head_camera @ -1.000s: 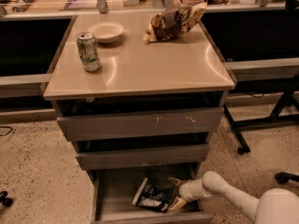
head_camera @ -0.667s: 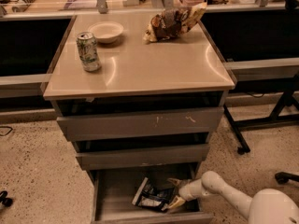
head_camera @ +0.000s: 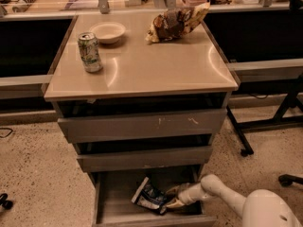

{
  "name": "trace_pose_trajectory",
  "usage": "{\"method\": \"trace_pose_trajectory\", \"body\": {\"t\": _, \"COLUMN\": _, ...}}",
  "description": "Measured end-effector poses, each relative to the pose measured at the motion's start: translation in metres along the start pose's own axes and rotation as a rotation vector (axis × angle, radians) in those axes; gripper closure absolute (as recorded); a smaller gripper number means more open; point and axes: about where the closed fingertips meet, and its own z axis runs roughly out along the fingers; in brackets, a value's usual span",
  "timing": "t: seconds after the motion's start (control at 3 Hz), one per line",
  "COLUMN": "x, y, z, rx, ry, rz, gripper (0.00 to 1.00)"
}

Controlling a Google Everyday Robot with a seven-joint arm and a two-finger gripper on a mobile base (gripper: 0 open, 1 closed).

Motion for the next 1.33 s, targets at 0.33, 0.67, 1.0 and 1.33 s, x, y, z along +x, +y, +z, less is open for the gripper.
{"method": "trace_pose_trajectory", "body": {"t": 0.33, "x": -0.013, "y": 0.006, "z": 0.0, "rx": -0.015, "ry": -0.022, "rz": 0.014, "gripper": 0.92}}
{"method": "trace_pose_trajectory", "body": {"t": 0.67, "x": -0.035, "y": 0.013, "z": -0.019, "rx": -0.011, "ry": -0.02, "rz": 0.03, "gripper": 1.0}}
{"method": "trace_pose_trajectory", "body": {"t": 1.0, "x": -0.077, "y": 0.021, "z": -0.049, "rx": 0.015, "ry": -0.046, "rz": -0.008, "gripper": 1.0}}
{"method": "trace_pose_trajectory", "body": {"t": 1.33, "x": -0.081, "y": 0.03, "z": -0.046, "rx": -0.003, "ry": -0.052, "rz": -0.01, "gripper": 1.0}}
